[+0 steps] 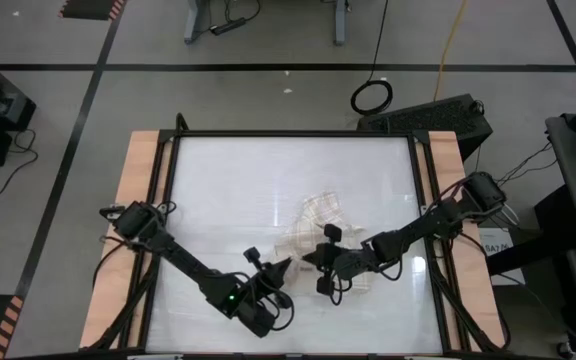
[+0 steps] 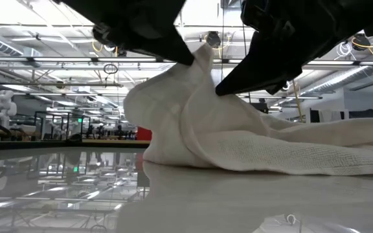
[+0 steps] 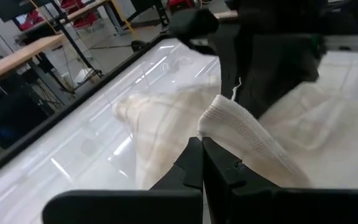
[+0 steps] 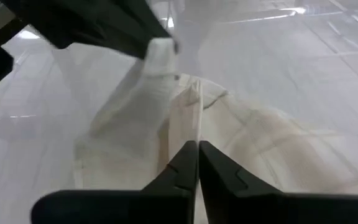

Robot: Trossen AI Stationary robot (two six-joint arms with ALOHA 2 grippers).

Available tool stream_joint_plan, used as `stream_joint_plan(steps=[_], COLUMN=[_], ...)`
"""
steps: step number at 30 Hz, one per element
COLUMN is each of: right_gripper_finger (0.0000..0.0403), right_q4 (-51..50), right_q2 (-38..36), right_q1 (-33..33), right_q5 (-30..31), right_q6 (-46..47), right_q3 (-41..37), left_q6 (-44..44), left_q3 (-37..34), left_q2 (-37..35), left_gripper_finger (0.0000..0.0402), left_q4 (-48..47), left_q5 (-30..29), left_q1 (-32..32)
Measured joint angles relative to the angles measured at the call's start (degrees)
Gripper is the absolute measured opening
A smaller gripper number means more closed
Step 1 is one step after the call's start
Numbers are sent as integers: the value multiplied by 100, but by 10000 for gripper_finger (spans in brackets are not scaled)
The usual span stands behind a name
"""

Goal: Roll towel
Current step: Roll the white towel

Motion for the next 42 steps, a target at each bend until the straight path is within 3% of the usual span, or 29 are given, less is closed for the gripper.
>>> stream_joint_plan(steps=[4, 12, 16, 22, 42], right_gripper_finger=[3, 1, 1, 0, 17], right_q4=[-20, 119, 528, 651, 1122], right_q2=[-17, -17, -17, -16, 481], right_q1=[-7, 24, 89, 213, 210], right_q5=[0, 279, 304, 236, -231], right_q6=[-9, 74, 70, 102, 617], right_q3=[0, 0, 0, 0, 0], left_q6=[-710, -3410, -4184, -4294, -4287], left_q3=[0, 0, 2, 2, 2], left_q2=[-2, -2, 45, 389, 622], left_gripper_finger=[0, 0, 0, 0, 0], left_q4=[-487, -1381, -1469, -1464, -1198], left_q5=[-48, -46, 34, 446, 121], left_q1=[-151, -338, -330, -241, -247])
